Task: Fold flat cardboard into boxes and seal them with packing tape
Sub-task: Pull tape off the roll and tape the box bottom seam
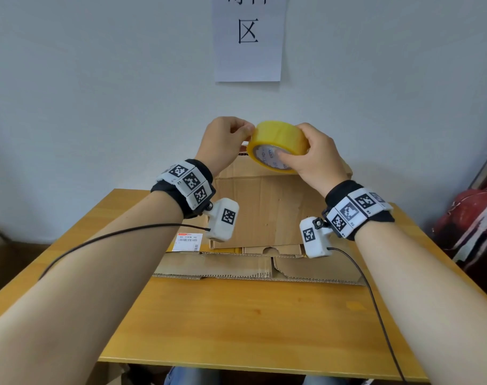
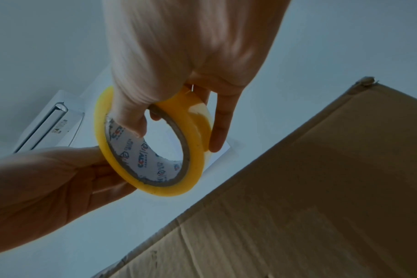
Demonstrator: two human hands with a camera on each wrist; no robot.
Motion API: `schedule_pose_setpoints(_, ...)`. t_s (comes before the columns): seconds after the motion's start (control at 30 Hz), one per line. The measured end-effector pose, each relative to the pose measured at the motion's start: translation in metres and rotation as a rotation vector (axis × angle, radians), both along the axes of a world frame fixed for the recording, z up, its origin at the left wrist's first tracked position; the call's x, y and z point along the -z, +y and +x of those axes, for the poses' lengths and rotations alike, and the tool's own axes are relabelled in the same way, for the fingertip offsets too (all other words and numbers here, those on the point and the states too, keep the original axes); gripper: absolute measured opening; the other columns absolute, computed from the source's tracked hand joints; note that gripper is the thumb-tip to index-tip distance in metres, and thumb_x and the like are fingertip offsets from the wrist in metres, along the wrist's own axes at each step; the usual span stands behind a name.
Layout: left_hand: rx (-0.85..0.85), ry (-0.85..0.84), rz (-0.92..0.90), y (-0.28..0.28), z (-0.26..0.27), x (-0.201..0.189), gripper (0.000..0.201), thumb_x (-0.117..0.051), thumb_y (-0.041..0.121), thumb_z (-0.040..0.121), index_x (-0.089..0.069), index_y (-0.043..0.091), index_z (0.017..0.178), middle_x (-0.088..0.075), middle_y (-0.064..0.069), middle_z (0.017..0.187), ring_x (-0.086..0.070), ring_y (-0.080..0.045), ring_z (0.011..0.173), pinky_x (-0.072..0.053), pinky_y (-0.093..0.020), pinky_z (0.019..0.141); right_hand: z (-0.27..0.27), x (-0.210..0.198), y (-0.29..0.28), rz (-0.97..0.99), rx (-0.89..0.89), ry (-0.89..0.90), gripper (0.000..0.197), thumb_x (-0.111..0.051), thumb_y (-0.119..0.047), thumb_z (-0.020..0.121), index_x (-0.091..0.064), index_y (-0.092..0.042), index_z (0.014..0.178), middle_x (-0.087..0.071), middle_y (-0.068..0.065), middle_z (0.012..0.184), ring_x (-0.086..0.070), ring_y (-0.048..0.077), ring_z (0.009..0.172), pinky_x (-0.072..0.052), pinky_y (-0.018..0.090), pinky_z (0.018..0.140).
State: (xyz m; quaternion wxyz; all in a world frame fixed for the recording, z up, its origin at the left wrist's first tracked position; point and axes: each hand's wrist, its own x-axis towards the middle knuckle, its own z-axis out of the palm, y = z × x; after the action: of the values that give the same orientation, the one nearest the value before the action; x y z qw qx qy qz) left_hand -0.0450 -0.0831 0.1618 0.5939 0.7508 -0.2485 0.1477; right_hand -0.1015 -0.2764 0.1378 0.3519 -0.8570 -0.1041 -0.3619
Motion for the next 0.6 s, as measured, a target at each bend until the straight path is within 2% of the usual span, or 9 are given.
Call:
schedule_pose_setpoints(0.17, 0.003, 0.033, 0.013, 0.0017, 0.0026, 0.0017, 0.018, -0.054, 0.014, 0.101, -0.071, 0.009, 0.096, -0.074, -0.007, 0.098, -0.072, -0.017, 0.097, -0.06, -0.035, 0.087, -0.001, -0.003, 0.0014, -0.022, 0.012, 0.018, 0.036, -0.08, -0.04, 0.082, -0.061, -0.014, 0.099, -0.061, -0.008, 0.084, -0.054, 0.002, 0.073, -0.039, 0.009, 0.057)
schedule_pose_setpoints(0.3, 0.007, 0.041, 0.035, 0.0042, -0.0001, -0.0022, 0.021, -0.054, 0.016, 0.102, -0.072, 0.005, 0.103, -0.073, -0.006, 0.102, -0.071, -0.016, 0.097, -0.061, -0.031, 0.084, -0.0025, -0.0049, 0.0009, -0.05, 0.032, 0.007, 0.037, -0.079, -0.041, 0.083, -0.062, -0.014, 0.1, -0.061, -0.007, 0.085, -0.053, 0.003, 0.072, -0.039, 0.009, 0.058)
schedule_pose_setpoints(0.47, 0.018, 0.05, 0.023, 0.006, -0.0032, -0.003, 0.022, -0.051, 0.012, 0.103, -0.072, 0.005, 0.101, -0.074, -0.008, 0.1, -0.073, -0.019, 0.093, -0.061, -0.03, 0.084, -0.0043, -0.0063, 0.0019, -0.077, 0.046, 0.009, 0.037, -0.078, -0.04, 0.083, -0.063, -0.012, 0.101, -0.063, -0.003, 0.086, -0.054, 0.011, 0.075, -0.04, 0.012, 0.06)
schedule_pose_setpoints(0.6, -0.003, 0.044, 0.059, 0.0061, -0.0028, -0.0023, 0.023, -0.05, 0.012, 0.103, -0.072, 0.003, 0.102, -0.074, -0.01, 0.099, -0.072, -0.016, 0.083, -0.061, -0.025, 0.076, -0.0033, -0.0039, 0.002, -0.076, 0.052, 0.031, 0.035, -0.078, -0.039, 0.083, -0.063, -0.012, 0.099, -0.064, -0.002, 0.085, -0.054, 0.01, 0.073, -0.039, 0.011, 0.059)
